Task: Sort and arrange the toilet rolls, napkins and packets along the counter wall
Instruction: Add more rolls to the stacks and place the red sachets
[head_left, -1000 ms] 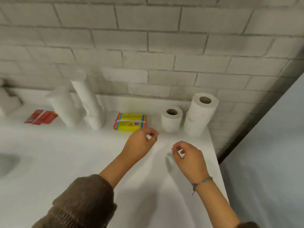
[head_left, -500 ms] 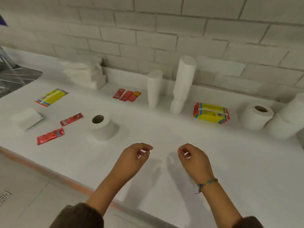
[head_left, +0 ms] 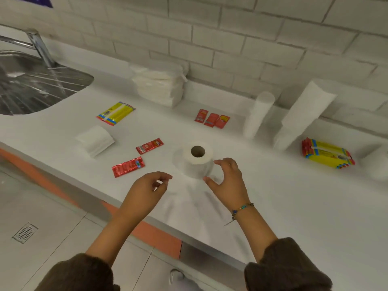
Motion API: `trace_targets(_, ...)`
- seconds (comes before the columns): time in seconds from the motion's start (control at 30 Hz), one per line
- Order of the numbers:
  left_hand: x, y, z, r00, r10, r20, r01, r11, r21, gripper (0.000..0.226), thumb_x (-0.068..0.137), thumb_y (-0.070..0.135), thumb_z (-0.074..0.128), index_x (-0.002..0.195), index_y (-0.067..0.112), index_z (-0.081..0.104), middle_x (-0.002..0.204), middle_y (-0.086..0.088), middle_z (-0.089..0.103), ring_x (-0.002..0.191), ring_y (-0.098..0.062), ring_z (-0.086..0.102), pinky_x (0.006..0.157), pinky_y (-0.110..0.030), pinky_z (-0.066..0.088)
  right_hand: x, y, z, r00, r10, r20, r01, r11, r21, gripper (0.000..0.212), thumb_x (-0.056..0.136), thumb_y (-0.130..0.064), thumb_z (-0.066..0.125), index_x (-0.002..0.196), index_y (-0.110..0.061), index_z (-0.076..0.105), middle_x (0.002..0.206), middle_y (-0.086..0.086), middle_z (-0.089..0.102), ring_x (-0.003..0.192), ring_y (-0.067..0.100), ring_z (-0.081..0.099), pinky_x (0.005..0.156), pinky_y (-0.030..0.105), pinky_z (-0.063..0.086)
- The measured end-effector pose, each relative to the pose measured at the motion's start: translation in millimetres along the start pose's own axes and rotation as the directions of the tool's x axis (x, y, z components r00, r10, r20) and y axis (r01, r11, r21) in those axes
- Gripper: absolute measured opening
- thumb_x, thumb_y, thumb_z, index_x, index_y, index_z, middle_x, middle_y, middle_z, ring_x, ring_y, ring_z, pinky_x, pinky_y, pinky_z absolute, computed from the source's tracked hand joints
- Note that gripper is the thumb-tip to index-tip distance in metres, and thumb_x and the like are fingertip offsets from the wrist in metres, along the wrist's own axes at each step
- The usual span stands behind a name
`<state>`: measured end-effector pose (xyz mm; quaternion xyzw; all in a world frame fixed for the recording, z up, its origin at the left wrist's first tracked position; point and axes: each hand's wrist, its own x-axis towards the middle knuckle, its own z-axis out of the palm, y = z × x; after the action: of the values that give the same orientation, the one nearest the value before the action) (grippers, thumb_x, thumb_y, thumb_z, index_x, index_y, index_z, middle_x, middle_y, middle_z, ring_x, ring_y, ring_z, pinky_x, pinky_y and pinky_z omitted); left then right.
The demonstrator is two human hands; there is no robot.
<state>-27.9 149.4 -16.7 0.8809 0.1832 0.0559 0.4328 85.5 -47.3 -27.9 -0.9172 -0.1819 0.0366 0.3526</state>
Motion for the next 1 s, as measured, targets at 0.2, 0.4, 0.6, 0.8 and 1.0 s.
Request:
trace_targets(0.2,35,-30,-32,0.999,0.031,0.037,-0.033,0.998,0.055,0.021,0.092,0.024,0.052,0.104,0.033,0.065,0.102,0.020,0.061,0.087,0.000,0.059,0.074,-0.013,0.044,38,-24,49,0.998,0.041,0.053,-0.041,0.999,-0.003,0.061,0.072,-0.048,0.073,0.124,-0.026,0.050,0.156,0.003,0.008,0.138,0.028,0.023,0.110,0.039,0.032)
trace_targets(0.4,98,-78,-63,0.997,-0.015,0.081,-0.005,0.971,0.238,0.017,0.087,0.026,0.061,0.102,0.029,0.067,0.100,0.013,0.057,0.089,-0.006,0.055,0.075,-0.016,0.037,79,-28,80,0.986,0.121,-0.115,-0.110,0.989,0.096,0.033,0.075,-0.031,0.075,0.097,-0.010,0.061,0.156,0.003,0.016,0.137,0.027,0.026,0.102,0.022,0.024)
trace_targets(0.6,130,-127,-87,0.948,-0.082,0.307,-0.080,0.874,0.480,0.018,0.073,0.027,0.071,0.082,0.035,0.057,0.107,0.007,0.053,0.094,-0.012,0.055,0.078,-0.020,0.046,116,-50,81,0.959,0.131,-0.250,-0.105,0.988,0.112,0.032,0.074,-0.030,0.076,0.093,-0.010,0.060,0.154,0.003,0.023,0.133,0.025,0.034,0.100,0.022,0.027)
trace_targets(0.8,139,-139,-79,0.910,-0.037,0.412,-0.144,0.906,0.399,0.023,0.078,0.027,0.070,0.083,0.042,0.052,0.101,0.011,0.051,0.091,-0.008,0.053,0.071,-0.008,0.036,128,-66,78,0.942,0.159,-0.296,-0.142,0.987,0.078,0.035,0.074,-0.032,0.076,0.097,-0.011,0.060,0.152,0.001,0.026,0.130,0.024,0.037,0.097,0.021,0.030)
trace_targets(1.0,164,-121,-69,0.890,0.047,0.454,-0.162,0.962,0.218,0.026,0.081,0.011,0.064,0.090,0.035,0.066,0.080,0.027,0.053,0.061,0.002,0.056,0.058,-0.004,0.043,116,-70,78,0.914,0.243,-0.325,-0.233,0.970,0.070,0.035,0.074,-0.033,0.075,0.098,-0.013,0.059,0.152,0.000,0.026,0.129,0.023,0.038,0.094,0.021,0.032)
